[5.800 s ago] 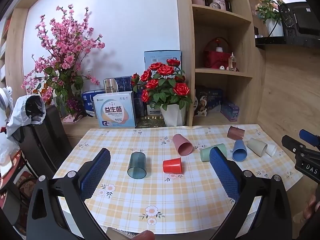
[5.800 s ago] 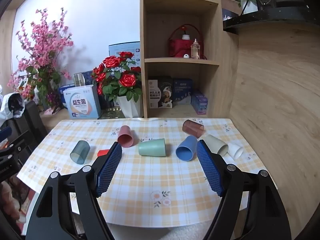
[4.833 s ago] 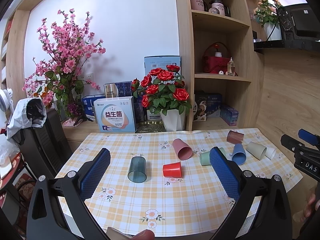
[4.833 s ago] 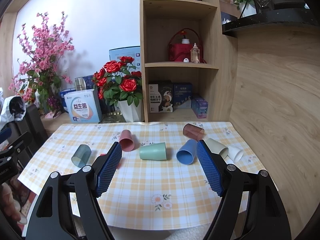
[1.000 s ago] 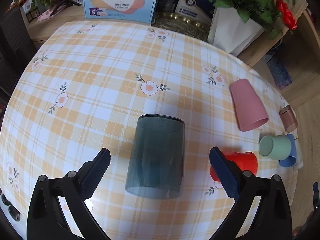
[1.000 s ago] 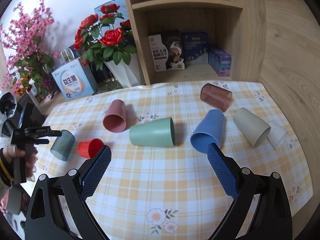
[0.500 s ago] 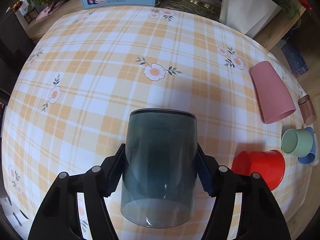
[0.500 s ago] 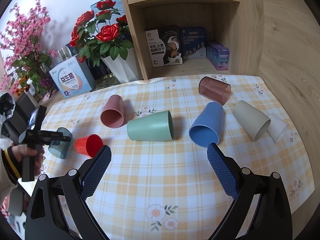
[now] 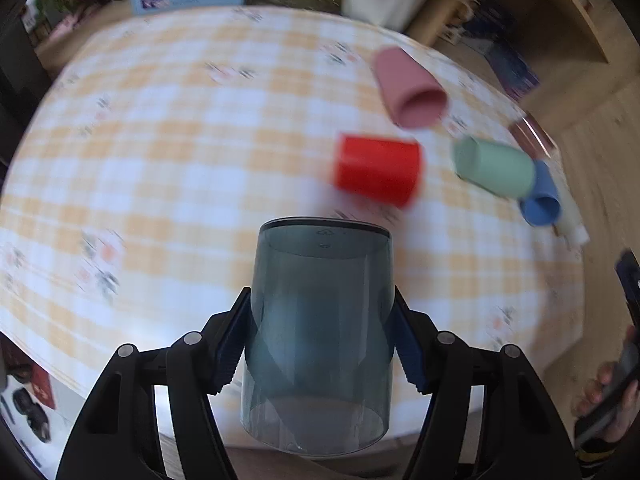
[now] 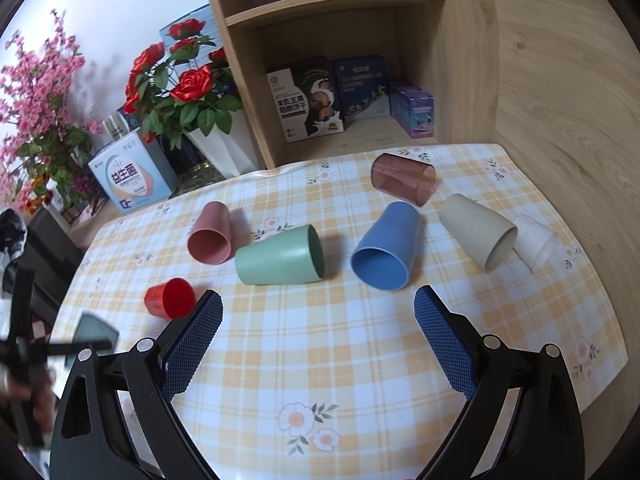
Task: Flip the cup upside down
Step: 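Lift the teal cup with the left gripper and set it down nearer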
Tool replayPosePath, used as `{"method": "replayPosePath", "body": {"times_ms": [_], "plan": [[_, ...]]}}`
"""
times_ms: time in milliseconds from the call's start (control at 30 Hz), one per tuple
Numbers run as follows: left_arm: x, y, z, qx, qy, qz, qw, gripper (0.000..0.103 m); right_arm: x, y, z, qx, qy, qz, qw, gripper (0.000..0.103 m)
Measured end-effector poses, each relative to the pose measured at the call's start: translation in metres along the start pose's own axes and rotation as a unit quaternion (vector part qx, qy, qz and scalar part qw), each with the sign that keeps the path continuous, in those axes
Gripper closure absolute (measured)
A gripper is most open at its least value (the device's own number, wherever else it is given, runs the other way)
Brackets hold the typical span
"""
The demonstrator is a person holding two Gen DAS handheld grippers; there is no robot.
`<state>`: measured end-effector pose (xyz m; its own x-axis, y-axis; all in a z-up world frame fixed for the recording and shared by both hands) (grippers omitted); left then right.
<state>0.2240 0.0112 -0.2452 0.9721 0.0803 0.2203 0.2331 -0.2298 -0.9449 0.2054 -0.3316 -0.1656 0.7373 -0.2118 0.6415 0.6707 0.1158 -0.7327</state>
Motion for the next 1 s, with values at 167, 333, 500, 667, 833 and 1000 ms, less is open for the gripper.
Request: {"method": "replayPosePath", "body": {"times_ms": [167,333,500,667,833,1000], "plan": [[-0.025,0.033,-0.073,-0.062,0.016,0.032,0.9974,0.040,0.001,-0.003,-0.014,-0.013,0.001,0.003,1.000,0.009],[-0.024,0.065,-0.129,-0.083,0.037,0.046,0.9948,0.040,0.002,-0.012,-0.031,-0.028,0.006,-0.005,1.000,0.009],[-0.014,0.088,-0.156,-0.084,0.037,0.049,0.9946,0.040,0.000,-0.013,-0.051,-0.041,0.026,-0.003,0.999,0.009],[-0.016,0.102,-0.180,-0.080,0.068,0.049,0.9932,0.040,-0.003,-0.009,-0.063,-0.053,0.029,0.005,0.998,0.009],[-0.020,0.109,-0.191,-0.083,0.094,0.044,0.9912,0.039,-0.005,-0.006,-0.068,-0.056,0.035,0.011,0.998,0.009],[-0.019,0.104,-0.190,-0.094,0.097,0.039,0.9900,0.032,-0.008,-0.006,-0.063,-0.052,0.035,0.017,0.998,0.010]]}}
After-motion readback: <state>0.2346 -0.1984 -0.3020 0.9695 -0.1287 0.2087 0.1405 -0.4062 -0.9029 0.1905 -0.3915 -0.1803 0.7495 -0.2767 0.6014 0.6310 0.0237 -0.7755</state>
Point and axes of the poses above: each gripper's, at about its wrist camera, not at the fingertips, and y roughly the way its jaws point, z to its left, x to its top, the point moved 5 cm from there along y, roughly the way its jaws point, and after that the axes turned 2 degrees about z, right-handed, at the moved point
